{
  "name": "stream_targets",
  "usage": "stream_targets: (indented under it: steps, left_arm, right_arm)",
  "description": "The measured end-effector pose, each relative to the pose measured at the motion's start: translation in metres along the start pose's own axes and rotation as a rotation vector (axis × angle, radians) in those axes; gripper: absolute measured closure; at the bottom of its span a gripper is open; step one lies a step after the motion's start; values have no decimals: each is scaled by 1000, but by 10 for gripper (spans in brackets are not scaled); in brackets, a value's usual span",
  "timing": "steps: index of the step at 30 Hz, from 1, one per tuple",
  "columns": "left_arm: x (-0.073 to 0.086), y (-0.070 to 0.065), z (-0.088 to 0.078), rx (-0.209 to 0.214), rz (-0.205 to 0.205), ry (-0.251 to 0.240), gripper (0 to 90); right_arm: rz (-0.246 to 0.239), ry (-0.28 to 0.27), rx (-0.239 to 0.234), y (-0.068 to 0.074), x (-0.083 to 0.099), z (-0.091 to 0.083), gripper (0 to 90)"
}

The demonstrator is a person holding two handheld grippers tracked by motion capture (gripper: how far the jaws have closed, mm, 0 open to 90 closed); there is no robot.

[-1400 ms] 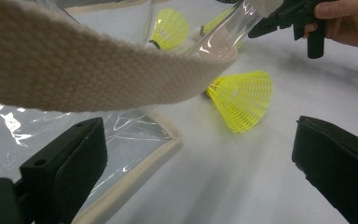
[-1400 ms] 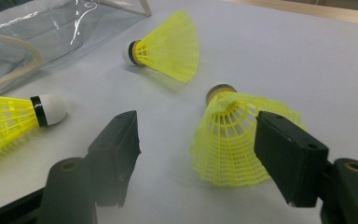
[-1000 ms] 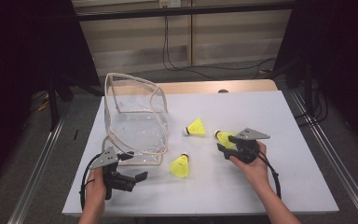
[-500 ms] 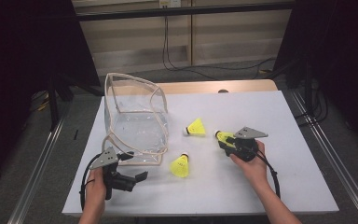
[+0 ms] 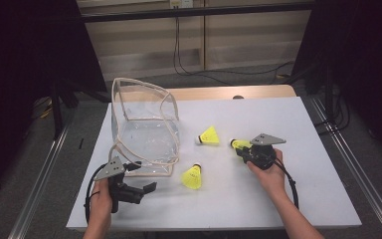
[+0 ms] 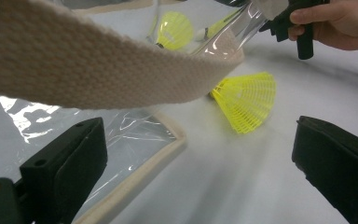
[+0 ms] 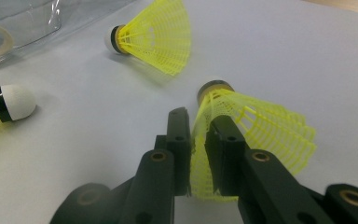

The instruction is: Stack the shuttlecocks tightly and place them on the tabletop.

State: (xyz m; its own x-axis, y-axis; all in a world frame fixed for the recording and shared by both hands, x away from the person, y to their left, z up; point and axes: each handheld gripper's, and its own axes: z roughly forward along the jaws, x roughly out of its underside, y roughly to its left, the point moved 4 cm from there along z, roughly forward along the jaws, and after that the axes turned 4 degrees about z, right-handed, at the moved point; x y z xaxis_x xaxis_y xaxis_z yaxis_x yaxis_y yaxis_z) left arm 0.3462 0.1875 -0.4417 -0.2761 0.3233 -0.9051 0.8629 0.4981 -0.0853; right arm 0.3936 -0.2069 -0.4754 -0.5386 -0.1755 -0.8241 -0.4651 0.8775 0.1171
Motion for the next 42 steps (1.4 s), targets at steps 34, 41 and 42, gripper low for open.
stream_targets:
  steps: [34,41,42]
  left_arm:
    - [0,0,0,-2,1,3,34]
    - [0,0,0,2,3,3,34]
    - [0,0,0,2,4,2,34]
  right_arm:
    - [40,-52,-72,-7,-12,-2,894]
    - [48,-62,-72,-10,-14,-2,895]
    - [47,-62,-72,-10,-14,-1,895]
